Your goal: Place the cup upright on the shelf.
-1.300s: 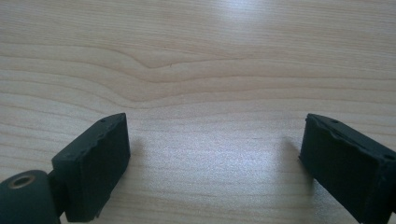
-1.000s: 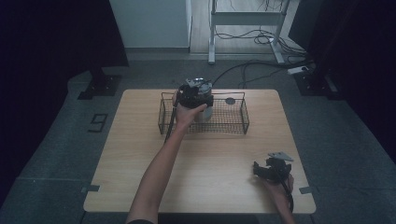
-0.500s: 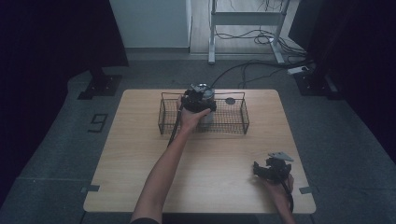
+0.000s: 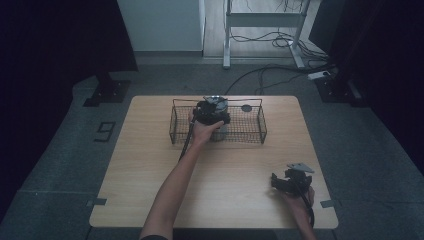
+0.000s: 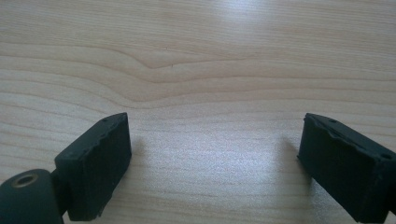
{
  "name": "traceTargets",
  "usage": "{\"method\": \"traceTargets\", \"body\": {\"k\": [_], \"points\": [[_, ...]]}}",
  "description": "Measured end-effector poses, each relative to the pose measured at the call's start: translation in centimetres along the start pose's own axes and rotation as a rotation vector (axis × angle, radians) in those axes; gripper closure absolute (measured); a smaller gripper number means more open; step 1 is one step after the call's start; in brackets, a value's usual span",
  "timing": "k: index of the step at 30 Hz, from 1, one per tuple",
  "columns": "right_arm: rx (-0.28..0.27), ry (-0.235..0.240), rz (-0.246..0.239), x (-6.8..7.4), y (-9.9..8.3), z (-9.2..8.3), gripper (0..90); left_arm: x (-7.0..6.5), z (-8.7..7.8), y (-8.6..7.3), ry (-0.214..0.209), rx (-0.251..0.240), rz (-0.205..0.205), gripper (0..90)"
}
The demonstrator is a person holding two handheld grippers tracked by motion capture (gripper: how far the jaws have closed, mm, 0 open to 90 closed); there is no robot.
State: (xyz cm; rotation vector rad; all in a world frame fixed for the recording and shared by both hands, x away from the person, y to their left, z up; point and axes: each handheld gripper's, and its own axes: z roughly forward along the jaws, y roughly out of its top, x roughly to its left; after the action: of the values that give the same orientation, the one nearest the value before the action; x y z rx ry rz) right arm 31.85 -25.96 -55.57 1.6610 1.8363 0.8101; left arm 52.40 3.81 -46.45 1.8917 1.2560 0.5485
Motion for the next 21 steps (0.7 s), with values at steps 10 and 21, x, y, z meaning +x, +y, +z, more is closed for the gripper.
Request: {"method": "traceTargets", "body": {"k": [10, 21], "points": [[0.0, 0.0, 0.0, 0.0, 0.0, -0.01, 9.0, 0.05, -0.43, -0.83, -0.02, -0.022, 0.035, 3.8], [0.0, -0.001, 0.0, 0.0, 0.0, -0.01, 9.0, 0.16, -0.38, -0.99, -0.025, -0.018, 0.048, 3.5]]}}
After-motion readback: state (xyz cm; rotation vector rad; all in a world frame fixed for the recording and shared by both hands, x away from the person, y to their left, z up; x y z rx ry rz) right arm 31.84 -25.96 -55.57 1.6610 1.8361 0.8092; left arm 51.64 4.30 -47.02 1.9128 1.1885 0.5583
